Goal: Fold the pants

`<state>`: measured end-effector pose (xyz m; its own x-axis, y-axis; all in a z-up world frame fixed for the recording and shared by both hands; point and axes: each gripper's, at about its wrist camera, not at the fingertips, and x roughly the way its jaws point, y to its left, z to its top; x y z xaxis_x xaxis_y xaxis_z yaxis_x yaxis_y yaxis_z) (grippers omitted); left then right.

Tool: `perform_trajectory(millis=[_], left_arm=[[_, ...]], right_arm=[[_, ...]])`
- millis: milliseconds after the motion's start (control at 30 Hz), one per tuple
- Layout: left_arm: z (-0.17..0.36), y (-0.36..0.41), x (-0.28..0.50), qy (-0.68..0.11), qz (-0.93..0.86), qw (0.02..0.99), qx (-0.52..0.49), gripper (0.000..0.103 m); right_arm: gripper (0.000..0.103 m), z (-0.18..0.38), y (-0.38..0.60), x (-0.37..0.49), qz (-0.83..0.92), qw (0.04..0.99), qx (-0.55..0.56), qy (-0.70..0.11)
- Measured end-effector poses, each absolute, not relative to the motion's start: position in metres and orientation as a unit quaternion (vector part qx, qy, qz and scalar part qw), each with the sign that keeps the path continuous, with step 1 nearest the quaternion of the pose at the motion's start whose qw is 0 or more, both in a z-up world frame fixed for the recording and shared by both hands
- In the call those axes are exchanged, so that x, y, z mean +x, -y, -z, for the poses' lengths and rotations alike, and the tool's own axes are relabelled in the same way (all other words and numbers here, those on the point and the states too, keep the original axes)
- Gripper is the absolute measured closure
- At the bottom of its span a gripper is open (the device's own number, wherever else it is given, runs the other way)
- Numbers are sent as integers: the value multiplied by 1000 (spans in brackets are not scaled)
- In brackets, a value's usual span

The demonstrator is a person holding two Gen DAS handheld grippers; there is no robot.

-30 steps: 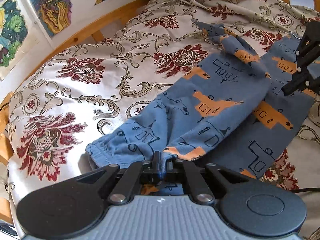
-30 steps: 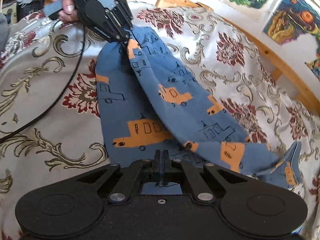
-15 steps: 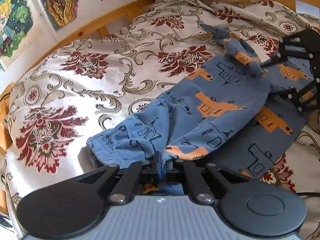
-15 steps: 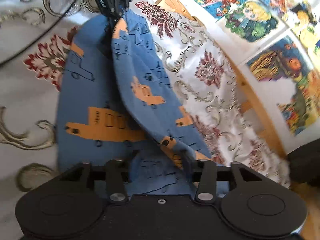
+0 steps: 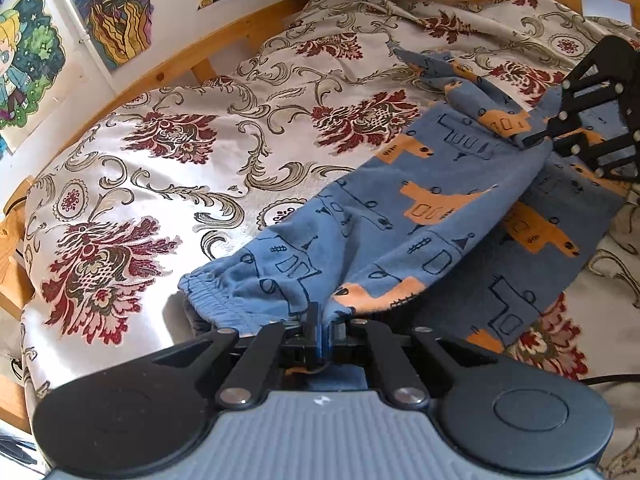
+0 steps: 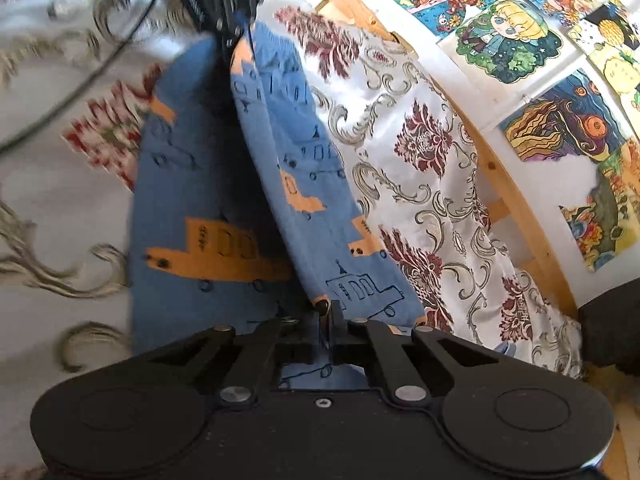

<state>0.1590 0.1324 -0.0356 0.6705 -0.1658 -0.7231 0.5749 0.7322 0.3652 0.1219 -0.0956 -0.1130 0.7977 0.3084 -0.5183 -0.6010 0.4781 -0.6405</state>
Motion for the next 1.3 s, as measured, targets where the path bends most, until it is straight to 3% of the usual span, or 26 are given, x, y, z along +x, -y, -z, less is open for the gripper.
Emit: perform_trajectory(millis=[833, 967, 1033, 1167, 1233, 1300], left_arm=[[56, -137, 139, -336, 218, 836, 376, 97], [58, -135, 140, -342, 213, 836, 373, 91], [56, -134, 138, -348, 213, 839, 361, 79], [47, -127, 124, -352, 210, 852, 327, 52], [40, -122, 115, -345, 210, 864, 300, 33], [34, -116, 109, -338, 206, 879, 265, 21]], right_arm=[[101, 120, 85, 62, -315, 828, -407, -224], [93, 128, 84, 63, -307, 826, -413, -228], [88, 127, 87, 59, -308, 831, -407, -222], [52, 120, 101, 52, -306, 848, -371, -222], [39, 116, 111, 47, -299, 860, -350, -220], [29, 113, 123, 44, -282, 873, -332, -219]])
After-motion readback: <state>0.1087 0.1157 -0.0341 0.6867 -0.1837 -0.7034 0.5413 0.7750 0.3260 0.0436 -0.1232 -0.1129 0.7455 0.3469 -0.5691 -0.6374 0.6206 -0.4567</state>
